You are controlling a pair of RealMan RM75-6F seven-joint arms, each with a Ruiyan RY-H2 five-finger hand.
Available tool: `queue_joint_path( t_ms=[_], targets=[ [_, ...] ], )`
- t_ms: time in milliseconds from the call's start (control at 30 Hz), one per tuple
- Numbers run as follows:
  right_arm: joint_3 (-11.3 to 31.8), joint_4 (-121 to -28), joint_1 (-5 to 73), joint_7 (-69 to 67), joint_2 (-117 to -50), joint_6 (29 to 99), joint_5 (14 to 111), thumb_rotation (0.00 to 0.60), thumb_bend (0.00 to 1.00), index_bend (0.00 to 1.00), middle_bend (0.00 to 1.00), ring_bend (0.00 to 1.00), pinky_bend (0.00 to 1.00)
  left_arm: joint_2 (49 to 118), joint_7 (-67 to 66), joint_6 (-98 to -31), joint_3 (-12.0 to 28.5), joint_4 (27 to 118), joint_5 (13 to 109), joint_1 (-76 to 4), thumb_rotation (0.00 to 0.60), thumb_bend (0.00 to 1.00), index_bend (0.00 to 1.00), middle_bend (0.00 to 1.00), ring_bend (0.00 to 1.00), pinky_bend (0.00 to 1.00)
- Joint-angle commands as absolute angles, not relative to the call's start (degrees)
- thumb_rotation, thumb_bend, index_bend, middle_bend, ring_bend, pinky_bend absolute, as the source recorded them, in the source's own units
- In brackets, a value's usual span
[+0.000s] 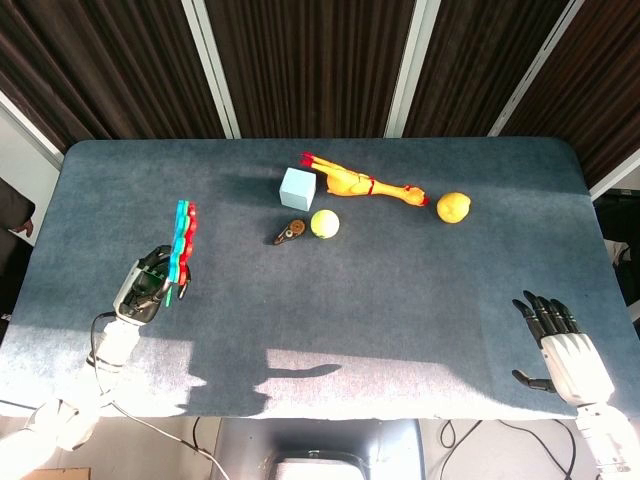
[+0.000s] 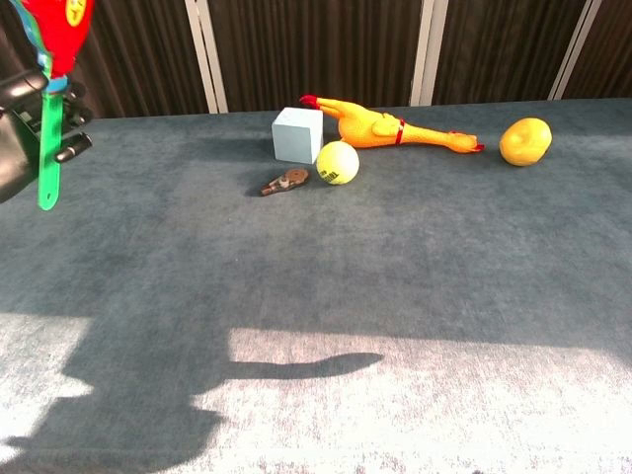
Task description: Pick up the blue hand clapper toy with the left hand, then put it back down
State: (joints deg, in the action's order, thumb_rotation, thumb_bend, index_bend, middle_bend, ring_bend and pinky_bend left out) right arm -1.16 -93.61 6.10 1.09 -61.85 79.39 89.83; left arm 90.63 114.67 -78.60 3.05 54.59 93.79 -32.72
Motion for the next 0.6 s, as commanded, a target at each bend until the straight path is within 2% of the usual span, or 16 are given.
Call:
queue_joint_path(
  t_ms=[33,133,233,367,533,567,600],
  targets=[
    [-1.15,-93.64,6.08,1.10,-61.82,79.43,89.81,0.600,0.19,0.00,0.00,0.00,0.00,86.79,66.96,-63.19,-7.92,51.18,104.23,-37.34,0.600,0.60,0.86,0.85,0.53,0.75],
    [-1.19,-93.72,6.02,0.92,-61.67,79.55,89.91,0.600,0.19,0.00,0.00,0.00,0.00,85.21,57.91,-56.21,-7.79,55.14,101.49,-38.64,0.600,0.60,0.86,0.86,0.53,0.75],
    [-1.16,-93.68,6.04,0.73,-61.57,79.54,89.89,0.600,0.19,0.00,0.00,0.00,0.00,84.04,54.90,-55.40,-6.08,58.37,98.21,-38.46,0.600,0.60,0.86,0.86,0.53,0.75],
    [-1.23,-93.63,6.16,0.69,-61.55,79.23,89.89,0.600,0.19,0.00,0.00,0.00,0.00,83.66,60.43,-62.04,-2.49,60.31,94.75,-36.60,0.600,0.59,0.86,0.86,0.54,0.75],
    [-1.36,-93.62,6.22,0.76,-61.57,79.04,90.00,0.600,0.19,0.00,0.00,0.00,0.00,83.37,69.88,-66.94,-0.18,61.64,93.10,-35.39,0.600,0.59,0.87,0.88,0.56,0.78],
    [-1.39,-93.61,6.21,0.83,-61.58,79.03,90.03,0.600,0.19,0.00,0.00,0.00,0.00,83.28,76.64,-70.37,1.60,62.47,91.96,-34.49,0.600,0.59,0.87,0.88,0.56,0.78],
    [-1.35,-93.66,6.10,0.83,-61.50,79.25,89.99,0.600,0.19,0.00,0.00,0.00,0.00,83.20,92.18,-76.96,6.74,66.70,87.61,-32.15,0.600,0.58,0.87,0.89,0.56,0.79]
  ],
)
